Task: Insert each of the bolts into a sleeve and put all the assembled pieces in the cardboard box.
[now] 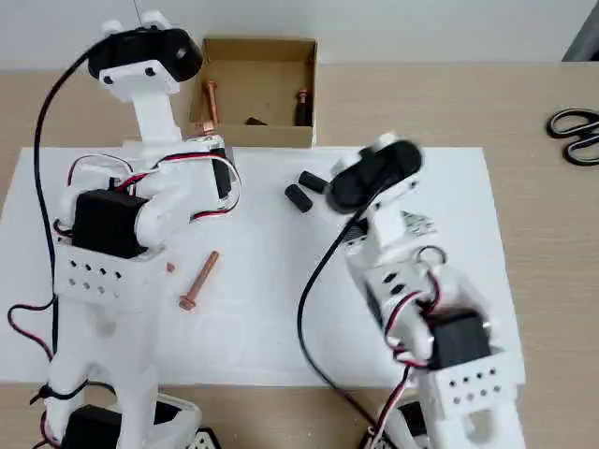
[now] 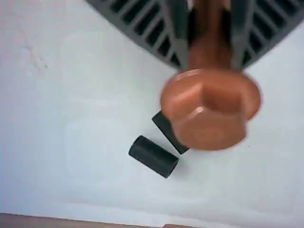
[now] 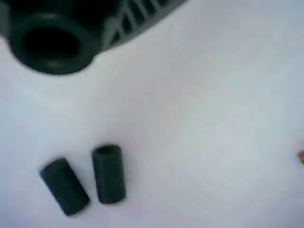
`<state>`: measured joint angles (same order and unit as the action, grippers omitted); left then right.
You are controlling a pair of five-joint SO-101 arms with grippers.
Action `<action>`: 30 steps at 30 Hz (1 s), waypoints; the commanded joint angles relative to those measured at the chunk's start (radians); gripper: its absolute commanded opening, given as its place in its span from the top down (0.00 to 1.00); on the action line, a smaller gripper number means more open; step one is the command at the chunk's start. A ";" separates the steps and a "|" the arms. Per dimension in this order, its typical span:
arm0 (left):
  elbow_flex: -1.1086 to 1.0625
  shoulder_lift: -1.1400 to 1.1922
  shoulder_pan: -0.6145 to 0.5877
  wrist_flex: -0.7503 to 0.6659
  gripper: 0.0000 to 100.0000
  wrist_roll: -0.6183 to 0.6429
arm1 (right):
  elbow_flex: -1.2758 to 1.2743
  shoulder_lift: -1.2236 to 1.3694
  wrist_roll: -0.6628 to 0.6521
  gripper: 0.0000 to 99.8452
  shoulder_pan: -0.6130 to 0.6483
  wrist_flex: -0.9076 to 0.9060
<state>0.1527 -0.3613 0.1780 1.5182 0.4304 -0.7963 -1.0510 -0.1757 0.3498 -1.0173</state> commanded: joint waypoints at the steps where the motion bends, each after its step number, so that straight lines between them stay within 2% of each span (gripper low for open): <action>1: -0.002 -0.035 0.041 -0.043 1.00 0.000 | -0.094 -0.119 0.008 1.00 0.073 0.079; 6: -0.005 -0.034 0.164 -0.061 1.00 0.002 | -0.218 -0.297 0.012 1.00 0.107 0.113; 8: -0.022 -0.035 0.193 -0.109 1.00 0.037 | -0.262 -0.354 0.064 1.00 0.107 0.130; 12: -0.093 -0.028 0.206 -0.216 1.00 0.080 | -0.356 -0.447 0.169 1.00 0.105 0.168; 17: -0.209 -0.037 0.258 -0.308 1.00 0.091 | -0.440 -0.518 0.184 1.00 0.105 0.186; 24: -0.216 -0.051 0.315 -0.338 1.00 0.127 | -0.525 -0.573 0.285 1.00 0.107 0.185; 30: -0.286 -0.233 0.315 -0.342 1.00 0.123 | -0.526 -0.587 0.284 1.00 0.105 0.185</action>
<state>-0.1128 -0.4687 0.4833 1.2098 0.5639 -1.3288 -1.6187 0.0990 0.4557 -0.8577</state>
